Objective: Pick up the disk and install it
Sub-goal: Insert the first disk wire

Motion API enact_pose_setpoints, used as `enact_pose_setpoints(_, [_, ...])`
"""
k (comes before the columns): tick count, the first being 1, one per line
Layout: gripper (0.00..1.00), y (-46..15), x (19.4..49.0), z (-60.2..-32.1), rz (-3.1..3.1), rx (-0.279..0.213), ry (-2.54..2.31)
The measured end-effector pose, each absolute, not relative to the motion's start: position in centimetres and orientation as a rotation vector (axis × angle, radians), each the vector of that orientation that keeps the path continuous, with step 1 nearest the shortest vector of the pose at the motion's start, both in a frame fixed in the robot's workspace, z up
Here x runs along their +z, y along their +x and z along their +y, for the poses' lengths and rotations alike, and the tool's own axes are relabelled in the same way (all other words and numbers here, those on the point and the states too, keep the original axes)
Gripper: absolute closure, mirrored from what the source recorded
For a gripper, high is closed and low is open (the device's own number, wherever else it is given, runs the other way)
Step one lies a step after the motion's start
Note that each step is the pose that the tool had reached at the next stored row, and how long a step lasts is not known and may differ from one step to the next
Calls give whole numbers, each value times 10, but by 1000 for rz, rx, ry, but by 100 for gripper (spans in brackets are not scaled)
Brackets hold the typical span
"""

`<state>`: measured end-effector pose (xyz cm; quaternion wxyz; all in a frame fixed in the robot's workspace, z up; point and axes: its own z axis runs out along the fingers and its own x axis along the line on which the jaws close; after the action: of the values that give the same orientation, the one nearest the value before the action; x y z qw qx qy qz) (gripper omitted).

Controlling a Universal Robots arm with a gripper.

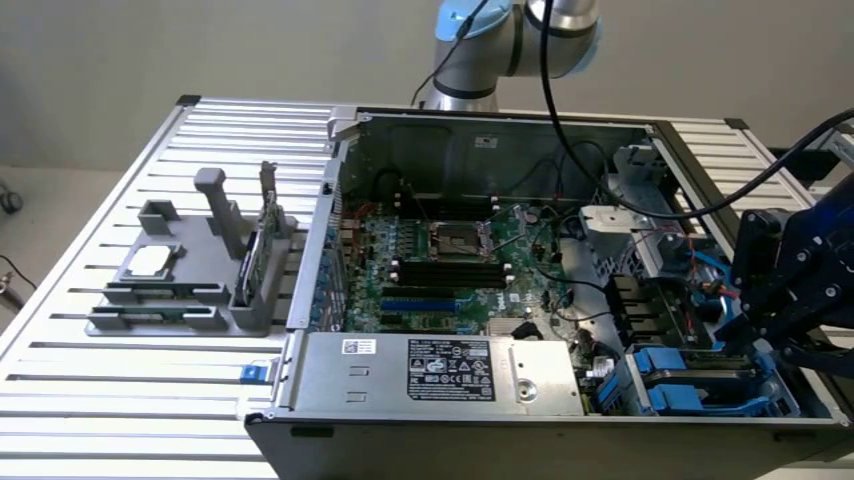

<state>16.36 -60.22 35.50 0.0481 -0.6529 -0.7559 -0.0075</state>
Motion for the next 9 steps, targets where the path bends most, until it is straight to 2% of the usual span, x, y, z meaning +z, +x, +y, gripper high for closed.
enact_pose_setpoints(9, [84, 164, 355, -602, -2304, -23, -1992])
